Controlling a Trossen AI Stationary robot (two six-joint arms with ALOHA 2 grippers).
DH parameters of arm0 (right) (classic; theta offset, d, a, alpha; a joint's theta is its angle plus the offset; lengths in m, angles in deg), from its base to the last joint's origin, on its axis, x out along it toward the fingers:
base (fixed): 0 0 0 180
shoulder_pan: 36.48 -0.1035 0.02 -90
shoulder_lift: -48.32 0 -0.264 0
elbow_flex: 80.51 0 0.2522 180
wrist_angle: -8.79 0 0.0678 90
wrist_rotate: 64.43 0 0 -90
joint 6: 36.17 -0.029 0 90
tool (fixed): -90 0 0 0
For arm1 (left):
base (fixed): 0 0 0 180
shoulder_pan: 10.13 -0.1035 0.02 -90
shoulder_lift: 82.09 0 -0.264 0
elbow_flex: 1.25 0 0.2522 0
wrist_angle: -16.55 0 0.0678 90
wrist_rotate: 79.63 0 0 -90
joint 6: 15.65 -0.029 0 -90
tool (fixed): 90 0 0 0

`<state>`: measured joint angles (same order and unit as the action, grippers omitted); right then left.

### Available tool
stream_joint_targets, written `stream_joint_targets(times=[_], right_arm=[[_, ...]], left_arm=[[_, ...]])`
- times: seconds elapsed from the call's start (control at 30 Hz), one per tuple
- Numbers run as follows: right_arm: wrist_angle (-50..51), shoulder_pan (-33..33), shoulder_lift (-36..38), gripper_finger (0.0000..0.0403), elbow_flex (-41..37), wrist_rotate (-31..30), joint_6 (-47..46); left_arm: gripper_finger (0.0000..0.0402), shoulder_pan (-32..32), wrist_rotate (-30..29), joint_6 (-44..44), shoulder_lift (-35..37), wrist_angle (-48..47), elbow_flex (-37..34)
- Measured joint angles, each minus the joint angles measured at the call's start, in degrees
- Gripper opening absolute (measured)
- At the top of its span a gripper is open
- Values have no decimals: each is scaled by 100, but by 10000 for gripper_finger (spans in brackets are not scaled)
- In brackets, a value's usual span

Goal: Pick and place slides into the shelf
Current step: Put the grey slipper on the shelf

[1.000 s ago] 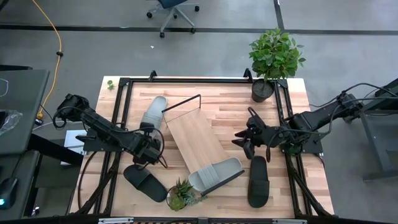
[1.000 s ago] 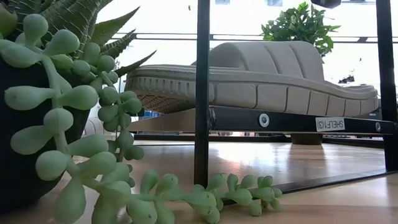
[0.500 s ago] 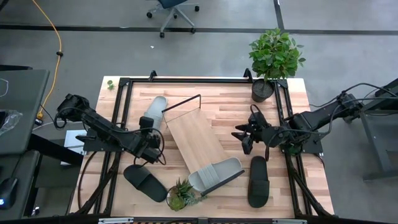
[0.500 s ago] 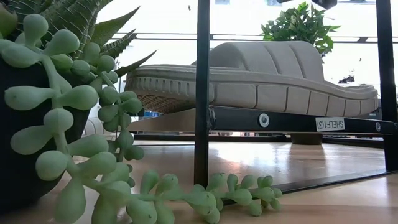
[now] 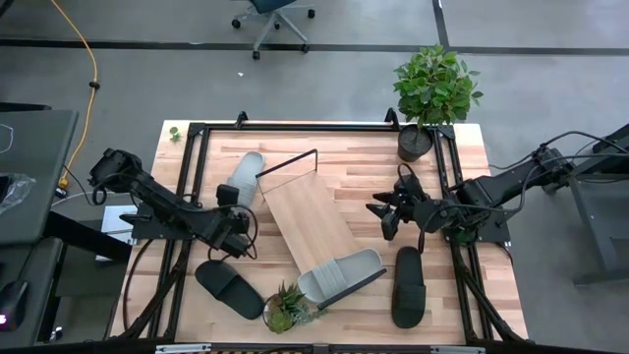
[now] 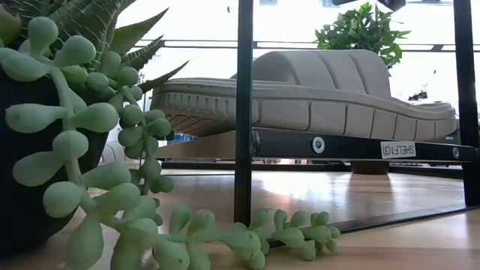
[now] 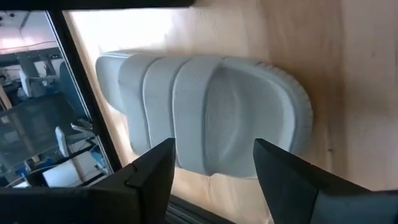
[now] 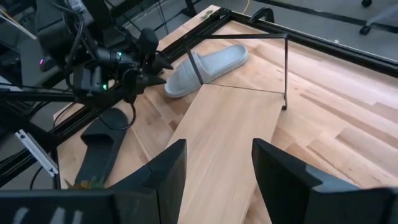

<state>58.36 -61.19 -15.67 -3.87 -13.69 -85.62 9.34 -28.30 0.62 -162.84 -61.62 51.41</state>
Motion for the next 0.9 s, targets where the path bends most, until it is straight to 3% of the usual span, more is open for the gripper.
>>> stream_joint_targets(times=[0.27, 0.7, 0.9], right_arm=[[-17, -2, 0, 172, 0, 31, -153], [120, -7, -2, 172, 0, 31, 103], [515, -75, -2, 172, 0, 303, -442]], left_arm=[[207, 0, -630, 197, 0, -22, -56], [207, 0, -587, 201, 0, 35, -56], [207, 0, -574, 169, 0, 170, -56]])
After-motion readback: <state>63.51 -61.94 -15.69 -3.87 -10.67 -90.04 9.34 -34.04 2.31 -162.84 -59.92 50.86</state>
